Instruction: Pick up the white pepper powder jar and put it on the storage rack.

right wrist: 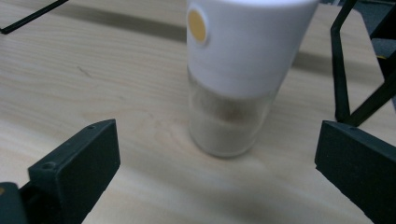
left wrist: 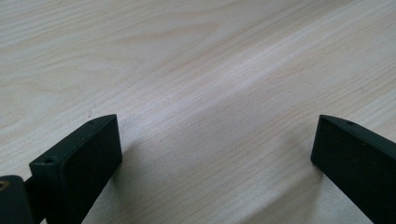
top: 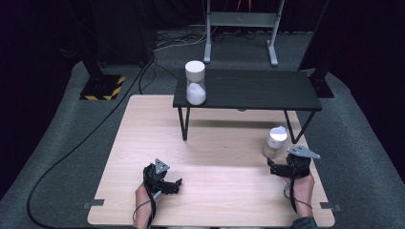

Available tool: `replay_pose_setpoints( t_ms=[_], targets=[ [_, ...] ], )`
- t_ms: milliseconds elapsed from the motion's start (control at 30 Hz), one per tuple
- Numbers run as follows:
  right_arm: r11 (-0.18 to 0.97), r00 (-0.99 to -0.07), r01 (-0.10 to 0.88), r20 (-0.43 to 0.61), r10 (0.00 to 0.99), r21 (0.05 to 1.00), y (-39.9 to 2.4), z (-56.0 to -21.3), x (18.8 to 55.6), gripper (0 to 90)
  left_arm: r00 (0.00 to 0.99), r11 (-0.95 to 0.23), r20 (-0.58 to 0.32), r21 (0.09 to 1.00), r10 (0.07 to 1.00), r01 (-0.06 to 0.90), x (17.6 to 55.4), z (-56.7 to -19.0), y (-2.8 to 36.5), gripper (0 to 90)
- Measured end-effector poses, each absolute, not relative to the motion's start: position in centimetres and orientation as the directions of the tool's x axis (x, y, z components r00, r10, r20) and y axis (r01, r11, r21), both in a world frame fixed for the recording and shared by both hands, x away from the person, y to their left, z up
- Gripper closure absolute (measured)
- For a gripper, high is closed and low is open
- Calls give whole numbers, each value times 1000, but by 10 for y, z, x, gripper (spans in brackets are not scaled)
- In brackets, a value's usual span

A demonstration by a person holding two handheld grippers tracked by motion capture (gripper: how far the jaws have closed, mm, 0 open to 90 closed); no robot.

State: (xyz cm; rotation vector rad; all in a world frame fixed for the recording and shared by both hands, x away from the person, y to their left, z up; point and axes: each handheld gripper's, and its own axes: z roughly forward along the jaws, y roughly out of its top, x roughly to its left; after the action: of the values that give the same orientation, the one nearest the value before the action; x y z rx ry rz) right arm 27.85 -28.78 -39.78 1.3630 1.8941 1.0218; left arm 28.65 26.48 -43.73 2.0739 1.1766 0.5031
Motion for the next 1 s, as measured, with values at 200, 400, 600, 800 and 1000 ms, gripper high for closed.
replay_pose_setpoints(
  t_ms=[200,400,600,800,1000],
  targets=[
    [207,-298,540,-45,954,816,-281,-387,310,0,515,-351,-4,727,857,590,287,-437,265,17],
    [206,-279,562,-50,959,801,-281,-390,333,0,515,-352,-2,728,857,588,286,-437,265,17],
    [193,-288,562,-28,957,804,-283,-396,344,0,514,-353,3,730,858,585,285,-438,264,18],
    [194,-268,568,-43,962,800,-279,-403,346,105,516,-354,4,731,857,583,285,-438,264,19],
    [192,-321,573,2,947,796,-290,-407,350,255,516,-355,5,732,857,582,284,-438,264,25]
  ],
)
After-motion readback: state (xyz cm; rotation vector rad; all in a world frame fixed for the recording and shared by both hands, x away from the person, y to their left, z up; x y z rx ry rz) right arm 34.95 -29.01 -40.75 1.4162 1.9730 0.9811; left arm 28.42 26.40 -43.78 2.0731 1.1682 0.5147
